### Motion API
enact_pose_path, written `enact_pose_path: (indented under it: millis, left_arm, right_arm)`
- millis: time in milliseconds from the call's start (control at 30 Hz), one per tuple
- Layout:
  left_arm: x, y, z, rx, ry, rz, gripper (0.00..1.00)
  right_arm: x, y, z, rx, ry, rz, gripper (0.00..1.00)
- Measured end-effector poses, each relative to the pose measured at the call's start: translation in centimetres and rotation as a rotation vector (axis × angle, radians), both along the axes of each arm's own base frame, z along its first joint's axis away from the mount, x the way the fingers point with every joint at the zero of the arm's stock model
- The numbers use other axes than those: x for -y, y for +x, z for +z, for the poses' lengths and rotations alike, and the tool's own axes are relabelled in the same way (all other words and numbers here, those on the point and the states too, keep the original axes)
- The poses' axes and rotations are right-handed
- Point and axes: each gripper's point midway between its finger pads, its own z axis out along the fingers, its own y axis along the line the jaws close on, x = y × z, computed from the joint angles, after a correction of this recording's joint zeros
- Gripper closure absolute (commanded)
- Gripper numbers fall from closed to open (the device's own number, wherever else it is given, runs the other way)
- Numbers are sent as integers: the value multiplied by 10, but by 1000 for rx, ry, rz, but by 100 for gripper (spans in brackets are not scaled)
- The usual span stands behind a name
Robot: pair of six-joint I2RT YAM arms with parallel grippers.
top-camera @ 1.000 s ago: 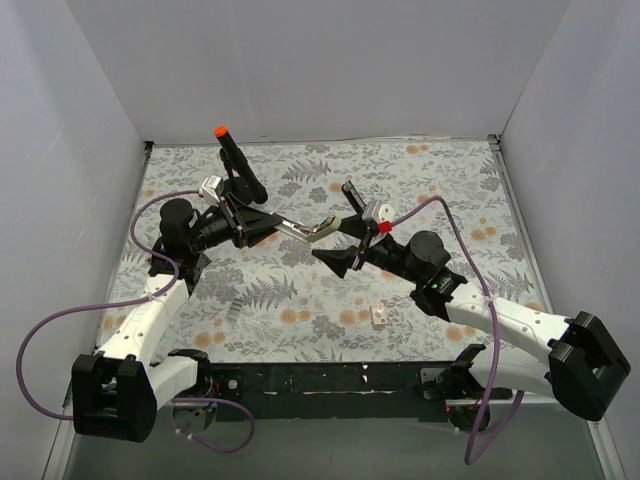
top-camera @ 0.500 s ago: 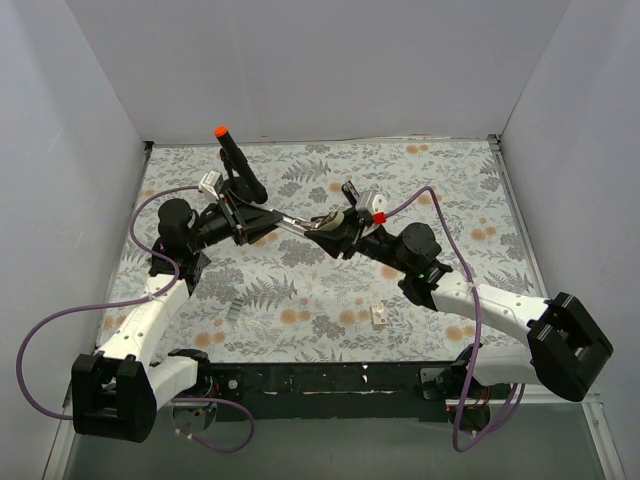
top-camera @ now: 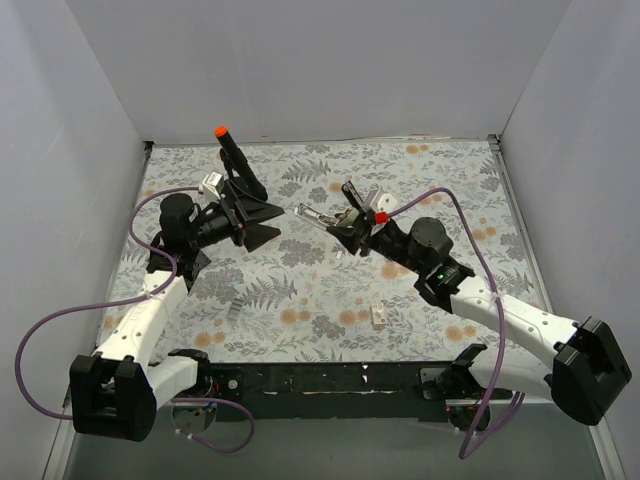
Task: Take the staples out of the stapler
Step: Unload the staple at the center of the board.
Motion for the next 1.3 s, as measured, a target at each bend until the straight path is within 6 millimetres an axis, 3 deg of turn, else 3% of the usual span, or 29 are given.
enact_pose_path:
  millis: [133, 333, 500, 800, 1100, 1300]
  left_arm:
    - [-1, 5, -15, -7, 66, 1, 6]
    - [-11, 17, -78, -59, 272, 18, 2]
    - [-28, 19, -121, -57, 468, 45, 2]
    - [-59, 11, -149, 8, 657, 158, 2]
    - [-83, 18, -131, 94, 749, 302, 2]
    - [-87, 18, -135, 78, 768, 316, 2]
  right_arm:
    - [24, 13, -11, 21, -99, -95, 99]
    - [47, 25, -58, 10, -341, -186, 99]
    - [64, 39, -76, 21, -516, -258, 99]
    - [80, 56, -90, 69, -796, -311, 99]
    - [92, 61, -114, 35, -1045, -293, 99]
    - [95, 53, -135, 27, -1222, -247, 99]
